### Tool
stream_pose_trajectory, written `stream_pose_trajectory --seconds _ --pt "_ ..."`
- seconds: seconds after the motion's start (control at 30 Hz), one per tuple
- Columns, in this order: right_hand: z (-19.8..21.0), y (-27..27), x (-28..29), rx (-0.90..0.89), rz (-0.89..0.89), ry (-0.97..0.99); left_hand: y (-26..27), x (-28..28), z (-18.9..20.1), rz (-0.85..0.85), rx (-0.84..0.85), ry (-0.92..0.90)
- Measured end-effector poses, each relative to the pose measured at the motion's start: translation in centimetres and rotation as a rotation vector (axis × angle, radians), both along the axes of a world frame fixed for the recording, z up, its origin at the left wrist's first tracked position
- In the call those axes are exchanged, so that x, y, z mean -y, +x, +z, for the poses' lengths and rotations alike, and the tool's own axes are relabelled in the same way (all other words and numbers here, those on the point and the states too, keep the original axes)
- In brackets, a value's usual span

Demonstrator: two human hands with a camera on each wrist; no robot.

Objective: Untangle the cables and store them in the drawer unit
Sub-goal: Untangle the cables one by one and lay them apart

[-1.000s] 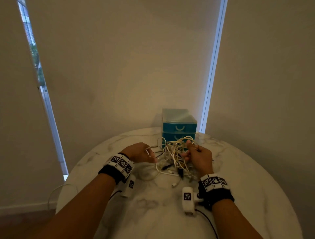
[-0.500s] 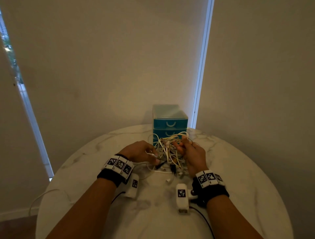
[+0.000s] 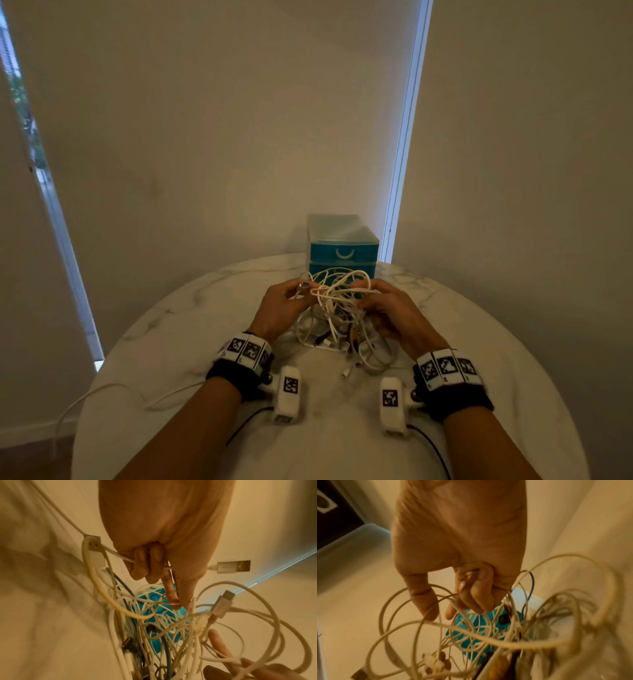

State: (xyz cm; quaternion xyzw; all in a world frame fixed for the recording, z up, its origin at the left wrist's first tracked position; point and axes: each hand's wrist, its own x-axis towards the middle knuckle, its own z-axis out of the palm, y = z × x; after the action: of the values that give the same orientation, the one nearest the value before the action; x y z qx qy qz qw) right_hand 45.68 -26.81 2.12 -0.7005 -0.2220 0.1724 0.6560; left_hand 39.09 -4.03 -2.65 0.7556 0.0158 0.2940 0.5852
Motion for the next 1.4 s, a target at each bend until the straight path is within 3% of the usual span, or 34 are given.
stream_pose_trajectory --seconds 0.17,0.2,0.27,0.33,0.43,0.5,0.67,0.8,0.97,1.07,1.17,1.3,1.4 --pt "3.2 -0.2 2.8 0.052 0.238 -0.06 -0.2 0.2 0.0 -0.019 0.046 -0.004" --pt "4.0 -0.2 3.0 0.114 0.206 -0.028 -0.2 0.1 0.0 -0.013 0.051 0.001" --pt "5.8 0.2 2.2 0.282 -0.083 -0.002 -0.2 0.0 -0.1 -0.001 0.059 0.007" --pt "7.1 1.0 -0.3 0.507 -0.321 -0.099 -0.1 -0.1 -0.1 0.0 0.06 0.001" --pt "7.0 2.5 -5.0 0.762 -0.24 -0.312 -0.1 -0.2 -0.1 0.003 0.07 -0.003" --pt "6.3 3.3 -7.0 0.83 -0.173 -0.457 -0.1 -0.2 -0.1 0.011 0.076 -0.001" --pt "5.8 4.3 -8.1 0.563 -0.092 -0.713 -0.3 -0.2 -0.2 0.034 0.079 -0.022" --pt "6.3 3.4 -7.9 0.429 -0.054 -0.721 -0.5 0.1 0.0 0.026 0.07 0.005" --pt "6.5 2.7 -7.8 0.324 -0.041 -0.502 0.3 -0.5 -0.2 0.157 0.106 -0.003" --pt "6.9 2.8 -7.7 0.41 -0.074 -0.43 0.3 -0.8 -0.3 0.086 0.076 0.055" --pt "7.9 3.4 -7.5 0.449 -0.19 -0.213 0.3 -0.3 0.4 0.081 0.047 0.016" --pt "8.0 3.3 -7.6 0.303 -0.244 0.047 -0.6 0.1 2.0 0.222 0.147 0.063" --pt "7.4 2.8 -7.6 0.089 -0.264 0.203 -1.1 -0.1 2.7 0.336 0.221 0.129"
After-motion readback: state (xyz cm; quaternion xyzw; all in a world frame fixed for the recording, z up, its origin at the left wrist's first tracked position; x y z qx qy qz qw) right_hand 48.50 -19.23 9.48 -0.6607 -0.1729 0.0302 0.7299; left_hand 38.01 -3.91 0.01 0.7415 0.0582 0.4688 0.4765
